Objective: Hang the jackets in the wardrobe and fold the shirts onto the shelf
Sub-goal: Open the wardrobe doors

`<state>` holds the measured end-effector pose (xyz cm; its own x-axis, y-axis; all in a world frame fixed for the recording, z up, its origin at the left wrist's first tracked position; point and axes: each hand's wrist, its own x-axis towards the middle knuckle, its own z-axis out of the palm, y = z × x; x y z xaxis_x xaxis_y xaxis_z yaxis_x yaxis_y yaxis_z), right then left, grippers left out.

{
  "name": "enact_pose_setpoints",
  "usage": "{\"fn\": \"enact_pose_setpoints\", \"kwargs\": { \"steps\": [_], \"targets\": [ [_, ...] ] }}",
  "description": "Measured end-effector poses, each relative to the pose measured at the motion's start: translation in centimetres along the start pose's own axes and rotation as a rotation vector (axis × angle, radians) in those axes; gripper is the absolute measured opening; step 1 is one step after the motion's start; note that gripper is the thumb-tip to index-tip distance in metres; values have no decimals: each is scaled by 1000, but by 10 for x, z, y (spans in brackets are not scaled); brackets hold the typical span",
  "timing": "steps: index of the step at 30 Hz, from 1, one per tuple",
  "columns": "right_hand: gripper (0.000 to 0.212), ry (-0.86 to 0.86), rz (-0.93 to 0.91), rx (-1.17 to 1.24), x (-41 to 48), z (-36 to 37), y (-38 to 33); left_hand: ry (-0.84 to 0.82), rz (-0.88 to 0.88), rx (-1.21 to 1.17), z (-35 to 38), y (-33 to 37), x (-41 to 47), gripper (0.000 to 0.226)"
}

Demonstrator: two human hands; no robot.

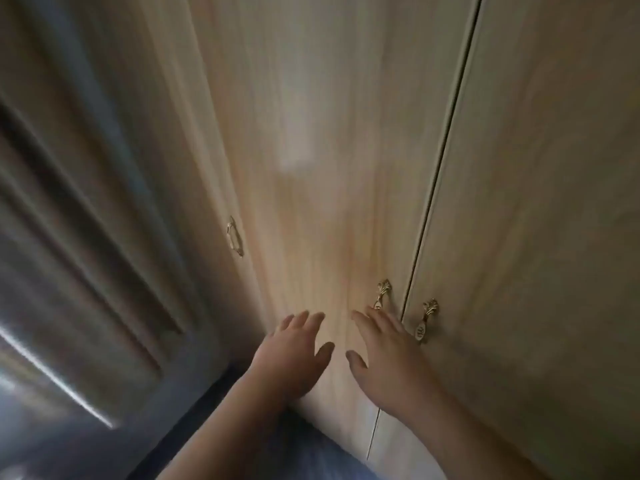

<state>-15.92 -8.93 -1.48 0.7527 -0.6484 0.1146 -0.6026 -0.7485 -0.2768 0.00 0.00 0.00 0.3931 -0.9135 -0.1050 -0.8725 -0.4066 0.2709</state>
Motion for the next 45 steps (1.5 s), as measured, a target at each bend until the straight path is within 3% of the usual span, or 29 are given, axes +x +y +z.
{"fn": "enact_pose_setpoints", "kwargs": {
  "steps": [8,14,18,21,28,30,33,41,45],
  "targets": [
    [48,252,523,38,-34,1,-10,-110,368,-57,20,-10,45,60],
    [22,383,846,247,-13,0,10,-216,465,-107,48,-2,58,56],
    [16,461,895,396,14,7,12,-248,415,-143,63,-2,62,54],
    [26,482,883,420,13,15,8,-259,376,-181,72,-3,55,53],
    [27,444,816,373,-63,20,-44,-299,363,-302,83,6,-7,51],
    [21,427,797,376,-101,23,-62,-306,388,-412,83,14,-39,42],
    [19,414,787,410,-160,22,-83,-336,457,-519,90,29,-92,10],
    [33,423,884,459,-289,11,-108,-422,675,-465,115,61,-203,7],
    [36,477,962,486,-349,-4,-115,-532,801,-438,129,87,-243,31]
  ]
}}
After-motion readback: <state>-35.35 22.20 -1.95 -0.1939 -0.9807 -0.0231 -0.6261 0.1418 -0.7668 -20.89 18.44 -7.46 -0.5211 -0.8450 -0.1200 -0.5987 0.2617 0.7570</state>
